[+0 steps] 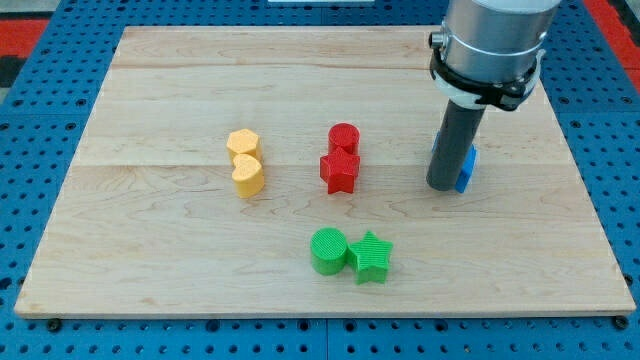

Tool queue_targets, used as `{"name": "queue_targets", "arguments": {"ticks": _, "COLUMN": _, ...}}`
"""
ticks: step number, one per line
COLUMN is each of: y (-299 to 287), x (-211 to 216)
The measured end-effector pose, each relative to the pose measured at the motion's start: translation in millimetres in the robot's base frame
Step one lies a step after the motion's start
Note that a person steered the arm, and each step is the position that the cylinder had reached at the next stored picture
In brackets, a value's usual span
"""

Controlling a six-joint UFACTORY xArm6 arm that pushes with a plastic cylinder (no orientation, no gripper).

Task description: Slide blue triangle above green circle

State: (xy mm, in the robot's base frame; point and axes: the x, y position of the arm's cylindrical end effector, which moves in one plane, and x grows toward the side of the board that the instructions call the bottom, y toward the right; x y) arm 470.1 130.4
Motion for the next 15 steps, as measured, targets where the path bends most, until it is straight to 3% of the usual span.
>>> {"name": "queue_targets", "arguments": {"ticks": 3, "y": 105.4, "x": 24.9}}
{"name": "queue_targets", "arguments": {"ticks": 5, "y": 114.6, "x": -19.3}}
{"name": "queue_targets", "arguments": {"ticks": 6, "y": 73.5, "x": -26.4}}
{"name": "queue_targets", "arguments": {"ticks": 9, "y": -39.3, "x": 28.8}}
{"name": "queue_targets", "arguments": {"ticks": 11, "y": -0.4, "x": 34.0}}
{"name": "queue_targets", "arguments": {"ticks": 12, "y": 16.8, "x": 56.3}}
{"name": "queue_targets", "arguments": {"ticks": 13, "y": 6.9, "x": 59.4}}
{"name": "queue_targets", "arguments": {"ticks": 15, "y": -76.3, "x": 47.6}}
